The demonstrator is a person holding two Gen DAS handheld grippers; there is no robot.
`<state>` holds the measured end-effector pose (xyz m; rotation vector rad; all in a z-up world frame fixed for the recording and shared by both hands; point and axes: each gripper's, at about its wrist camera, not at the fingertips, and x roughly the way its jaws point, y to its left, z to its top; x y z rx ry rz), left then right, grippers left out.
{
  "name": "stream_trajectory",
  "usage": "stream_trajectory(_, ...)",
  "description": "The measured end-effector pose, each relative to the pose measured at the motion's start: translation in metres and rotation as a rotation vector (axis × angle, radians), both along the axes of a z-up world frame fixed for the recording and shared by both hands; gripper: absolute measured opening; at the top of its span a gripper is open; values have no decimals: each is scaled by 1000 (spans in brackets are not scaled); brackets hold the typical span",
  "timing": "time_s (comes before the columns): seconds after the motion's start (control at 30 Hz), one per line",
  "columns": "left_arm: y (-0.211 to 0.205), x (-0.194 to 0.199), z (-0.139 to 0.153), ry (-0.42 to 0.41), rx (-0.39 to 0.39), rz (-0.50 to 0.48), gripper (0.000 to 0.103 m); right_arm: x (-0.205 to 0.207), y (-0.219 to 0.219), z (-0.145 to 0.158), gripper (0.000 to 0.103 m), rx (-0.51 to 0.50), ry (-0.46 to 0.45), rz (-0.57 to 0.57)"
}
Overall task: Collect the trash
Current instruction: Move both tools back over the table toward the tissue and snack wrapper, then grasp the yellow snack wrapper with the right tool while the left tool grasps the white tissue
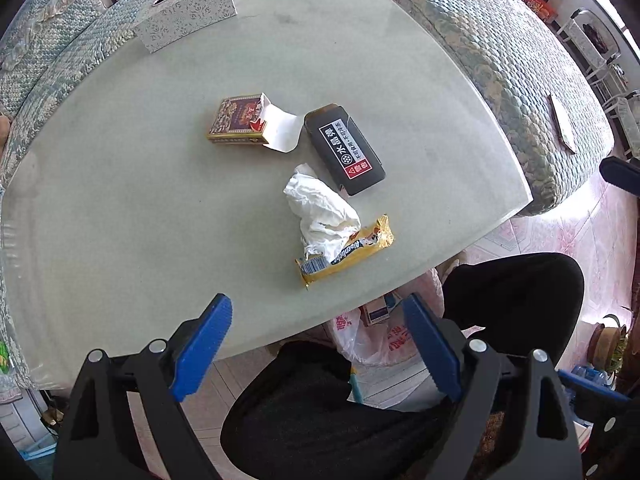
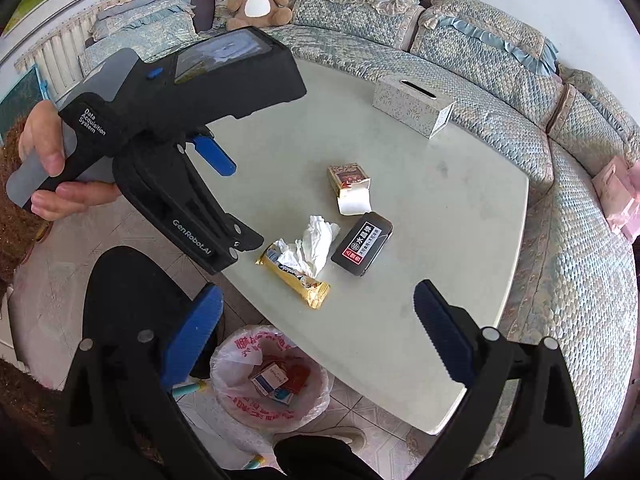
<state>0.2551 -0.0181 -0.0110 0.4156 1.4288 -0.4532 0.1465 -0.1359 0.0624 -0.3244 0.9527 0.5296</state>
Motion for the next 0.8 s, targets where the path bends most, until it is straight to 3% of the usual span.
stream_trajectory(0.3,-17,26,-39,67,36,-2,86,14,15,-31,94,-39,51,59)
stream_trajectory(0.6,-22,54,-85,162,7,12,86,21,24,-69,94,-38,56,108)
stream_trajectory(0.8,-24,71,-115,210,21,20,86,34,32,-112,94,-47,160,139)
